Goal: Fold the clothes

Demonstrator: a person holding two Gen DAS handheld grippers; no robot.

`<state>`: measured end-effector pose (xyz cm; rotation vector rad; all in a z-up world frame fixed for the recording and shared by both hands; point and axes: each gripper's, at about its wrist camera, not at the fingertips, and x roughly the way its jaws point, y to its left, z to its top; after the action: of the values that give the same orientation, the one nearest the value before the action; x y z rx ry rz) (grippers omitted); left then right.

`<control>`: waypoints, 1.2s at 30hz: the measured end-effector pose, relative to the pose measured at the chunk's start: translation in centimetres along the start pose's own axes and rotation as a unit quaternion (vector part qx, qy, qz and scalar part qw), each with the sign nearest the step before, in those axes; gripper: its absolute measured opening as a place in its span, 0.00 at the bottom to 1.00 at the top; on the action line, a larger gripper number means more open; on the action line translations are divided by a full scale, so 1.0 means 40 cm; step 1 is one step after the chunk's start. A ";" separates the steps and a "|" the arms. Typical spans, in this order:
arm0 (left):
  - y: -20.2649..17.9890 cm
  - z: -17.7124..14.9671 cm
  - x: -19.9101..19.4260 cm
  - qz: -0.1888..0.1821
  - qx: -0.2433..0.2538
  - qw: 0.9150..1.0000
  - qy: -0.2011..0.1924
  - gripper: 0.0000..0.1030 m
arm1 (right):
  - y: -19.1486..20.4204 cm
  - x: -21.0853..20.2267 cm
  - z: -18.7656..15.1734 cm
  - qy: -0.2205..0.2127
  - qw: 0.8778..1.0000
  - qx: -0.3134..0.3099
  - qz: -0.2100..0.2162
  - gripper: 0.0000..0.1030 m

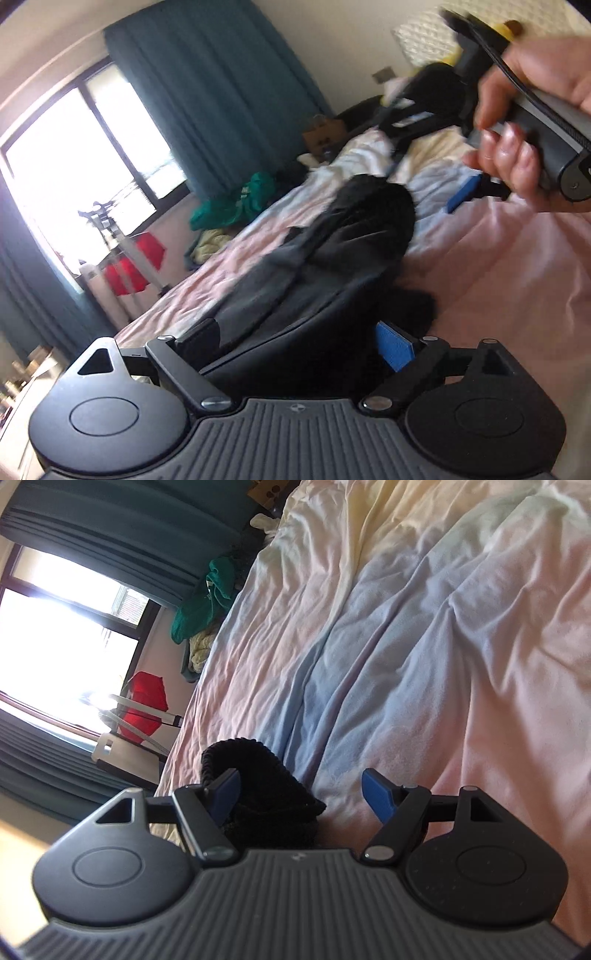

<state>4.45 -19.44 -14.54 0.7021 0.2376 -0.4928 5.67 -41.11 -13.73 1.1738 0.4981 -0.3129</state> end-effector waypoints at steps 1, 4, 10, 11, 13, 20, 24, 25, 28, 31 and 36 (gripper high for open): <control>0.015 -0.012 -0.033 0.010 -0.005 1.000 0.002 0.91 | -0.001 -0.001 -0.002 -0.001 1.000 0.002 -0.002 0.73; 0.057 -0.030 -0.076 0.047 -0.034 0.998 0.012 0.92 | 0.000 -0.008 -0.006 -0.010 1.000 -0.001 -0.015 0.73; 0.159 -0.138 -0.121 0.073 -0.166 0.983 0.030 0.92 | 0.011 -0.048 -0.008 -0.079 0.994 -0.037 -0.061 0.73; 0.175 -0.150 -0.127 0.071 -0.187 0.979 0.033 0.92 | 0.011 -0.054 -0.012 -0.078 0.995 -0.033 -0.053 0.73; 0.200 -0.154 -0.126 0.076 -0.210 0.974 0.041 0.92 | 0.024 -0.062 -0.028 -0.075 0.996 -0.036 -0.039 0.73; 0.281 -0.194 -0.153 0.094 -0.298 0.948 0.058 0.94 | 0.065 -0.075 -0.047 -0.072 0.997 -0.033 0.006 0.73; 0.321 -0.211 -0.168 0.111 -0.334 0.934 0.070 0.94 | 0.073 -0.078 -0.059 -0.065 0.997 -0.035 0.007 0.73; 0.332 -0.212 -0.171 0.115 -0.341 0.930 0.073 0.94 | 0.077 -0.076 -0.063 -0.062 0.997 -0.041 0.006 0.73; 0.355 -0.225 -0.192 0.134 -0.361 0.919 0.079 0.94 | 0.089 -0.068 -0.076 -0.056 0.997 -0.055 0.007 0.74; 0.372 -0.237 -0.203 0.148 -0.367 0.914 0.088 0.94 | 0.086 -0.056 -0.089 -0.036 0.998 -0.045 0.016 0.74; 0.383 -0.242 -0.189 0.153 -0.378 0.908 0.095 0.94 | 0.050 -0.017 -0.107 0.017 1.000 -0.010 -0.019 0.74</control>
<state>5.28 -0.26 -10.39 0.0156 0.4609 -0.0060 5.19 -36.42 -13.04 1.1531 0.5525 -0.3197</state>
